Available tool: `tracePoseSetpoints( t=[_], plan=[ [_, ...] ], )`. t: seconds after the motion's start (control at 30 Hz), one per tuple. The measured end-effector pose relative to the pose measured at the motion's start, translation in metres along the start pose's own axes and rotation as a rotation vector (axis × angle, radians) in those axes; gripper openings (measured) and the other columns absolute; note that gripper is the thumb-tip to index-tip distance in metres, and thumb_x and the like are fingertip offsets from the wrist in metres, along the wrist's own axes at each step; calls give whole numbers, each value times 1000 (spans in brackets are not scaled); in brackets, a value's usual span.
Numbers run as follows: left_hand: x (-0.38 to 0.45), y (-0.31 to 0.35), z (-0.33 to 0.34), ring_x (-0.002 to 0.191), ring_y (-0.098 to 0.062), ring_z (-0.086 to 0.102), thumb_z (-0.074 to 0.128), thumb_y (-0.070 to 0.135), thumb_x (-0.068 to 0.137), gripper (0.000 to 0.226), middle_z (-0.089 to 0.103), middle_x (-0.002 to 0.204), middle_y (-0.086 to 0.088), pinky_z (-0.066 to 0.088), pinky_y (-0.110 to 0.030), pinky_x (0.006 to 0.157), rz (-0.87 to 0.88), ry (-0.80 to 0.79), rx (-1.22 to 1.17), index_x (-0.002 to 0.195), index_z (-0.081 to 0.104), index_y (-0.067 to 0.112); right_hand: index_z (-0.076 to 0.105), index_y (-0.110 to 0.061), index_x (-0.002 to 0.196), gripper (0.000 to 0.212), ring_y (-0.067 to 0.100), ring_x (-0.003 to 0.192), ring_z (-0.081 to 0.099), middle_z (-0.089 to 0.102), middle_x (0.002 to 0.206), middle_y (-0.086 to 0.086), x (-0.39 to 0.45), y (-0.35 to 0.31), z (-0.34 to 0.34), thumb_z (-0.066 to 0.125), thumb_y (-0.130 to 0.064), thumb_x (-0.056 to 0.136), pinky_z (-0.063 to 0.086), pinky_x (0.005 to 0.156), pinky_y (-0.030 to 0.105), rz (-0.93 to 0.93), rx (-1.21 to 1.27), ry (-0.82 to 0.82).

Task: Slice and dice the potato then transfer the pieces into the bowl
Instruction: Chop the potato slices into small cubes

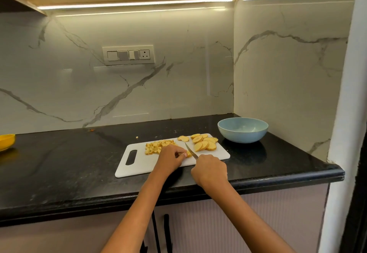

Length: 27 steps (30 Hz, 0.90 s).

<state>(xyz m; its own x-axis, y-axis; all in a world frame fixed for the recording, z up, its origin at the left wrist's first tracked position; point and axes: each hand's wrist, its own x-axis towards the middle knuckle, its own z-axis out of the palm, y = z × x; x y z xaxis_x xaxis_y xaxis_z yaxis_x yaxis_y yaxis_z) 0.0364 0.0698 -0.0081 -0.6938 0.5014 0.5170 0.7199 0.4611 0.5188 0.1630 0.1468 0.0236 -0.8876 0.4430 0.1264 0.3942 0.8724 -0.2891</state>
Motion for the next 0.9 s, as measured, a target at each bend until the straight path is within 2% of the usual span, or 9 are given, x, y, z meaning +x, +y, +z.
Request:
tracePoseSetpoints(
  t=[0.2,0.37,0.47,0.6,0.67,0.73,0.8,0.9],
  plan=[
    [4,-5,-2,88,-24,64,62,9,86,16,72,93,-11,48,-35,80,20,-61,-20,97,74,7,54,-10,119,28,20,104,58,59,116,7,-3,-4,-1,43,-23,97,44,83,28,-11,-10,-14],
    [5,-9,-2,68,-21,58,62,5,84,14,69,72,-12,43,-31,63,39,-83,-40,78,74,5,55,-11,117,25,19,106,58,59,116,6,3,-12,1,44,-21,98,40,77,24,4,-15,-25],
    [5,-7,-2,67,-21,55,61,3,83,17,67,69,-13,40,-28,62,32,-90,-6,70,71,3,55,-9,119,25,19,107,57,59,118,7,8,-18,0,45,-18,98,43,85,25,2,-29,-30],
    [7,-3,-2,64,-15,52,61,3,82,16,68,71,-16,42,-30,65,15,-77,17,71,72,0,53,-9,122,27,20,109,56,58,120,8,8,-17,-1,48,-17,97,43,87,27,-18,-59,-53],
    [5,-2,0,60,-17,48,62,4,83,19,65,66,-20,38,-29,62,9,-78,19,66,70,-1,53,-9,123,27,20,110,56,57,121,7,5,-14,1,48,-17,97,42,84,26,-24,-70,-70],
    [4,-2,1,62,-19,52,63,6,83,16,68,70,-17,39,-28,62,7,-58,27,74,74,0,52,-10,123,28,20,109,56,58,121,7,1,-13,4,47,-17,97,40,80,26,-25,-96,-70],
    [3,-2,1,69,-19,59,64,7,84,13,71,76,-11,42,-27,64,10,-35,21,83,76,4,52,-10,124,28,20,107,58,58,119,6,-2,-14,6,46,-16,97,40,75,25,-26,-135,-56],
    [1,1,1,76,-23,64,63,7,84,13,72,79,-11,48,-33,72,25,-32,13,84,76,4,52,-10,125,29,18,104,60,60,117,6,4,-19,8,50,-14,96,39,65,24,1,-159,-43]
  ],
)
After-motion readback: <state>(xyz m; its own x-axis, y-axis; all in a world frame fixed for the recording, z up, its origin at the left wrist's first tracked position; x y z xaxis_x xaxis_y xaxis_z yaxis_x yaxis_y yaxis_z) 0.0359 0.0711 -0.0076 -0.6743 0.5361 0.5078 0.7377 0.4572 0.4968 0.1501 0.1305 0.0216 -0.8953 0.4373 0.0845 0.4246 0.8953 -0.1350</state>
